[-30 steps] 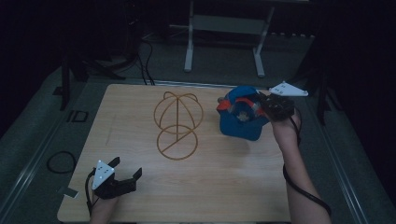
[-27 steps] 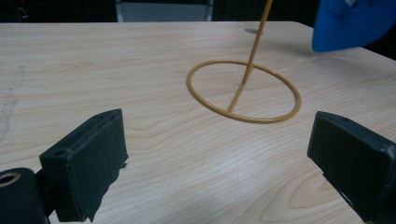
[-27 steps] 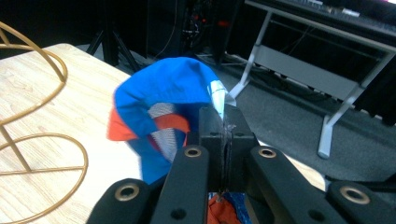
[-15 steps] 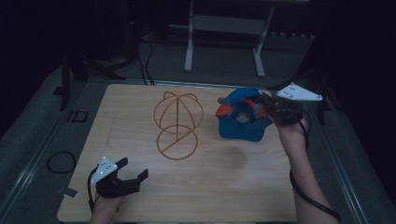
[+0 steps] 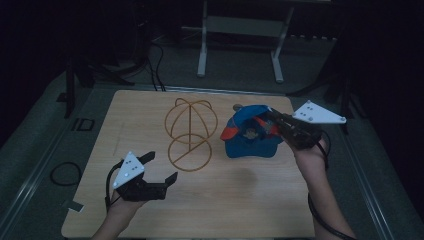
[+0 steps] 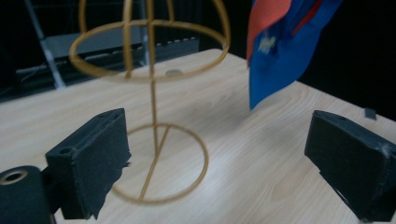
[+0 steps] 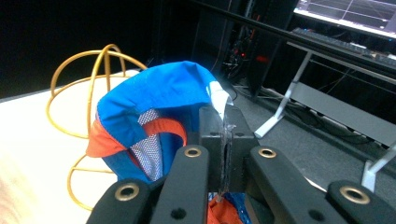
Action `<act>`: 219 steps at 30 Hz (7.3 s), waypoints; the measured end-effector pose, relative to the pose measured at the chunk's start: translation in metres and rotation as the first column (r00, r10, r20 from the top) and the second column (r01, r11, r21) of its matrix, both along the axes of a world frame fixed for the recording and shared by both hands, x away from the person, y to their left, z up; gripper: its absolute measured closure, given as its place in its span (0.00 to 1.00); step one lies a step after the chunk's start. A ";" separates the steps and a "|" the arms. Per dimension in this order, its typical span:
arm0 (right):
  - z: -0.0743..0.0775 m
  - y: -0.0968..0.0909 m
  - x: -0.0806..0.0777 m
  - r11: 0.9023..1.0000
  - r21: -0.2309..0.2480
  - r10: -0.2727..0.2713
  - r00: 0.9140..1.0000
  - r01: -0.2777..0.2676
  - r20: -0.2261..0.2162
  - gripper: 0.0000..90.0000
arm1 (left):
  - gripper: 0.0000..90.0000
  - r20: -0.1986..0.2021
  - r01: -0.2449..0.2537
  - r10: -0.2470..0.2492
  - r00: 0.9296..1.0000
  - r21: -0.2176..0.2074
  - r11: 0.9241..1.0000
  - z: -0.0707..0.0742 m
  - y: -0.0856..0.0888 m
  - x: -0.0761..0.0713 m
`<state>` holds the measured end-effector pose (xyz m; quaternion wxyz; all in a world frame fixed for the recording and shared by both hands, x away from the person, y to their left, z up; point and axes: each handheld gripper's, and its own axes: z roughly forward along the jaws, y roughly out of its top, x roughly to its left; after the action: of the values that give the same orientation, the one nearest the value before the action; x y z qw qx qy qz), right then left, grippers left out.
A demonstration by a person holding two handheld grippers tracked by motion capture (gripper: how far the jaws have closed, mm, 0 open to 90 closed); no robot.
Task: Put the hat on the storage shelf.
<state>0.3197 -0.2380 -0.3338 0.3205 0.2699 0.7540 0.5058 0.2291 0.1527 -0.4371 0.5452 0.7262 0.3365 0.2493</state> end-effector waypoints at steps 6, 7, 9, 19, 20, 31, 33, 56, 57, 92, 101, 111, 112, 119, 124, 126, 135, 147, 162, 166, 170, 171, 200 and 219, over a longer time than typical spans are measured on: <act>-0.003 0.006 -0.014 0.999 0.008 0.046 0.999 -0.046 -0.003 0.99 | 0.08 0.037 0.038 -0.038 0.999 0.009 0.999 0.024 -0.020 0.011; -0.004 0.007 -0.016 0.998 0.012 0.057 0.998 -0.057 -0.004 0.99 | 0.08 0.042 0.045 -0.045 0.998 0.016 0.999 0.028 -0.024 0.013; -0.004 0.009 -0.022 0.998 0.009 0.063 0.998 -0.063 0.005 0.99 | 0.08 0.054 0.057 -0.058 0.997 0.023 0.998 0.036 -0.031 0.016; 0.000 0.017 -0.037 0.993 0.006 0.116 0.993 -0.117 0.025 0.99 | 0.08 0.060 0.152 -0.152 0.987 0.012 0.988 0.065 -0.074 0.033; 0.001 0.018 -0.038 0.993 0.007 0.120 0.992 -0.120 0.027 0.99 | 0.08 0.066 0.155 -0.156 0.986 0.016 0.988 0.067 -0.078 0.034; -0.002 0.024 -0.044 0.989 -0.011 0.145 0.989 -0.145 0.023 0.99 | 0.23 0.053 0.195 -0.199 0.979 0.068 0.978 0.076 -0.114 0.057; -0.003 0.024 -0.045 0.988 -0.012 0.153 0.988 -0.152 0.021 0.99 | 0.28 0.038 0.220 -0.223 0.974 0.066 0.973 0.074 -0.116 0.060; -0.020 0.020 -0.062 0.988 0.004 0.153 0.988 -0.153 -0.004 0.98 | 0.99 0.077 0.190 -0.206 0.975 0.174 0.966 0.082 -0.153 0.063; -0.020 0.016 -0.064 0.987 0.018 0.158 0.987 -0.158 -0.008 0.96 | 0.99 0.089 0.193 -0.211 0.973 0.179 0.965 0.083 -0.154 0.062; -0.052 -0.011 -0.096 0.954 0.130 0.281 0.956 -0.269 -0.081 0.62 | 0.98 0.323 0.673 -0.663 0.675 0.097 0.733 0.075 -0.120 0.064; -0.053 -0.005 -0.095 0.940 0.179 0.309 0.947 -0.289 -0.091 0.56 | 0.98 0.370 0.785 -0.743 0.558 0.057 0.617 0.074 -0.109 0.062; -0.059 0.013 -0.099 0.933 0.158 0.338 0.937 -0.323 -0.085 0.87 | 0.98 0.356 0.773 -0.742 0.568 0.077 0.629 0.074 -0.115 0.059; -0.058 0.013 -0.100 0.933 0.152 0.341 0.937 -0.327 -0.080 0.96 | 0.98 0.356 0.771 -0.740 0.571 0.076 0.632 0.074 -0.115 0.060; -0.051 0.011 -0.107 0.955 0.116 0.279 0.960 -0.274 -0.032 1.00 | 0.98 0.347 0.754 -0.726 0.593 0.075 0.652 0.075 -0.109 0.061; -0.043 -0.001 -0.107 0.952 0.155 0.267 0.964 -0.262 -0.013 1.00 | 0.98 0.303 0.729 -0.713 0.632 0.078 0.680 0.077 -0.103 0.061; -0.041 -0.004 -0.106 0.953 0.161 0.261 0.965 -0.257 -0.007 1.00 | 0.98 0.287 0.731 -0.717 0.635 0.076 0.678 0.077 -0.103 0.060; -0.027 -0.023 -0.107 0.958 0.194 0.211 0.977 -0.213 0.033 1.00 | 0.76 0.233 0.706 -0.697 0.678 0.059 0.706 0.079 -0.093 0.057; -0.006 -0.033 -0.091 0.966 0.214 0.131 0.989 -0.144 0.074 1.00 | 0.33 0.213 0.547 -0.536 0.817 0.004 0.837 0.069 -0.063 0.051; 0.029 -0.011 -0.054 0.963 0.234 0.110 0.987 -0.134 0.113 1.00 | 0.03 0.233 0.288 -0.280 0.931 0.001 0.958 0.036 -0.015 0.043; 0.035 0.001 -0.040 0.963 0.231 0.112 0.988 -0.135 0.110 1.00 | 0.03 0.229 0.248 -0.242 0.943 0.005 0.969 0.026 -0.002 0.039; 0.039 0.014 -0.026 0.962 0.232 0.123 0.988 -0.142 0.094 1.00 | 0.03 0.234 0.213 -0.206 0.950 -0.006 0.977 0.017 0.011 0.034; 0.041 0.018 -0.023 0.962 0.231 0.125 0.988 -0.144 0.091 1.00 | 0.03 0.234 0.213 -0.206 0.950 -0.006 0.977 0.017 0.011 0.034; 0.041 0.177 0.033 0.956 0.099 0.276 0.961 -0.278 0.028 1.00 | 0.03 0.127 -0.085 0.092 0.988 -0.060 0.995 -0.100 0.069 0.010; -0.011 0.217 0.054 0.935 -0.027 0.347 0.925 -0.355 -0.153 1.00 | 0.03 0.112 -0.063 0.071 0.991 -0.069 0.996 -0.105 0.070 0.007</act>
<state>0.3741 -0.0209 -0.3450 0.1761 0.1582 0.8249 0.5133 0.2359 0.2230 -0.5419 0.5783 0.6809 0.3369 0.2974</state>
